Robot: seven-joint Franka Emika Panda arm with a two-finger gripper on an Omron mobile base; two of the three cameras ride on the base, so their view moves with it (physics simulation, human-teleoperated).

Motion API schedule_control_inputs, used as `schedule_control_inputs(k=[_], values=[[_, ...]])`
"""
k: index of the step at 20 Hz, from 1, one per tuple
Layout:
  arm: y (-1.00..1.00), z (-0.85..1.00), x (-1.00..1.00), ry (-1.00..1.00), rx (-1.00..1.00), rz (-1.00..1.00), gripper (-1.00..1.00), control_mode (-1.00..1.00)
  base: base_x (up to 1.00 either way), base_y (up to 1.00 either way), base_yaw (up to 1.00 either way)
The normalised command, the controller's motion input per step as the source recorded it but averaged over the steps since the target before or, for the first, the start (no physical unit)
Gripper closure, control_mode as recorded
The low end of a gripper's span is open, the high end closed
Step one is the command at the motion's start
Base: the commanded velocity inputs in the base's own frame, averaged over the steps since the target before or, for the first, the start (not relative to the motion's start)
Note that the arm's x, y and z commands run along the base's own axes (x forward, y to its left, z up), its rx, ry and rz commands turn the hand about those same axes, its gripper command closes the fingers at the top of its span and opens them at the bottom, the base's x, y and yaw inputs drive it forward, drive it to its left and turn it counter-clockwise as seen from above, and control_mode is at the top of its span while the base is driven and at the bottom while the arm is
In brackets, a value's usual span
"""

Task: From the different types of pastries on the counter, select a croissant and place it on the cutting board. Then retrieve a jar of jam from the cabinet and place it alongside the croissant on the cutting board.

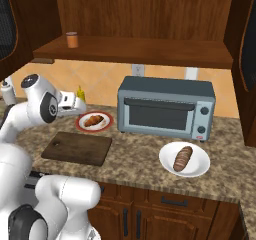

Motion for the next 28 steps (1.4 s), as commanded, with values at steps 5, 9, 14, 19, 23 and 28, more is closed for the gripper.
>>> schedule_control_inputs(k=[5,9,14,19,23,28], values=[[0.00,-0.07,0.11,0.00,0.02,0.00,-1.00,-1.00,0.00,0.00,0.00],[0.00,-0.32,0.39,0.00,0.36,0.00,-1.00,-1.00,0.00,0.00,0.00],[0.00,-0.17,0.34,-0.01,0.29,-0.02,-1.00,-1.00,0.00,0.00,0.00],[0.01,-0.09,0.25,0.00,-0.02,-0.05,-1.00,-1.00,0.00,0.00,0.00],[0.08,-0.31,0.57,0.00,-0.06,-0.18,-1.00,-1.00,0.00,0.00,0.00],[0.46,-0.13,0.60,0.00,0.02,-0.09,-1.00,-1.00,0.00,0.00,0.00]])
